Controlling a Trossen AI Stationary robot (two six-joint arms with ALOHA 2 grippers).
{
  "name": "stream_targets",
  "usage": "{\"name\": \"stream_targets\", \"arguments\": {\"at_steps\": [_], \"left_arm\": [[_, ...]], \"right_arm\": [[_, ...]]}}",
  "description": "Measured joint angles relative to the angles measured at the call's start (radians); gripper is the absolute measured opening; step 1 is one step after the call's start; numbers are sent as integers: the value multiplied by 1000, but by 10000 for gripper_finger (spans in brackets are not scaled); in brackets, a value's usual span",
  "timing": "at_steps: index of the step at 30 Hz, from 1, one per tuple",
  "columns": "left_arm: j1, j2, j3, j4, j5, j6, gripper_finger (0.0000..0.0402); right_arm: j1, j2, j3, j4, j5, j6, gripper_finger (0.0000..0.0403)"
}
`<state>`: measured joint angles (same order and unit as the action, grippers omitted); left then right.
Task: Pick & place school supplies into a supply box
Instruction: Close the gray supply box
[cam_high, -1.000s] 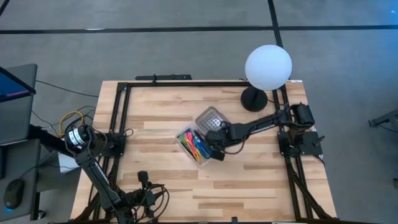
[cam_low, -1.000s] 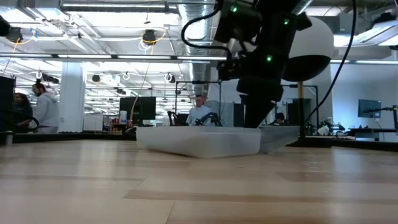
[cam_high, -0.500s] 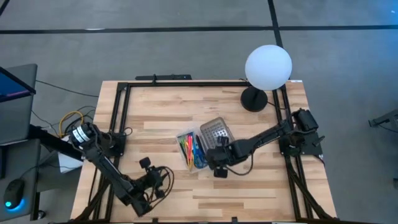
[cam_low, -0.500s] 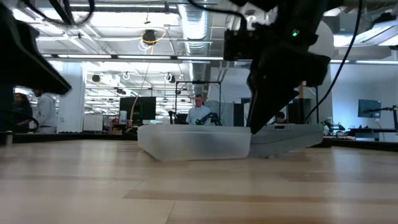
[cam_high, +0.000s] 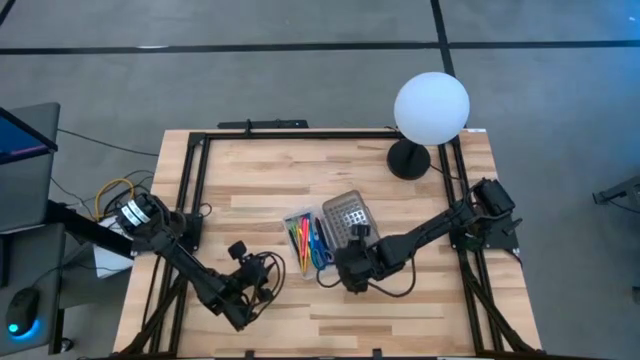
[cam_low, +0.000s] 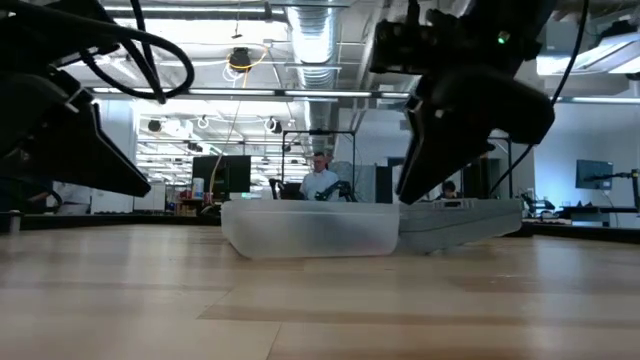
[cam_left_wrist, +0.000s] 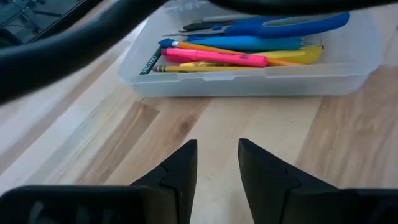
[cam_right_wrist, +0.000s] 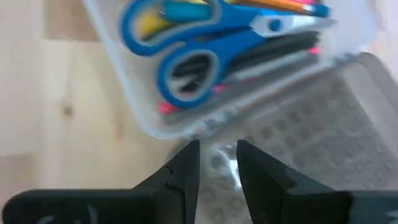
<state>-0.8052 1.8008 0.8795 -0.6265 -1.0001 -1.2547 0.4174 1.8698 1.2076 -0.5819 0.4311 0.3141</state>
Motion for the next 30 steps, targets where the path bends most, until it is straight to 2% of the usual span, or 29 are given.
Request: {"name": "stream_targets", "arguments": {"at_steps": [9, 14, 19, 26, 30], "left_arm": [[42, 0, 0, 60, 19, 124, 112], [67, 0, 0, 61, 52, 162, 112], [82, 0, -2, 67, 51, 208, 112], [104, 1, -138, 298, 85, 355, 112], [124, -3, -240, 497, 86, 440, 112]], "right_arm": [[-85, 0, 0, -48, 10, 52, 98], [-97, 0, 0, -8, -70, 53, 98], [-86, 0, 0, 15, -65, 52, 98], [-97, 0, 0, 6, -93, 52, 98], [-109, 0, 0, 6, -96, 52, 98]]}}
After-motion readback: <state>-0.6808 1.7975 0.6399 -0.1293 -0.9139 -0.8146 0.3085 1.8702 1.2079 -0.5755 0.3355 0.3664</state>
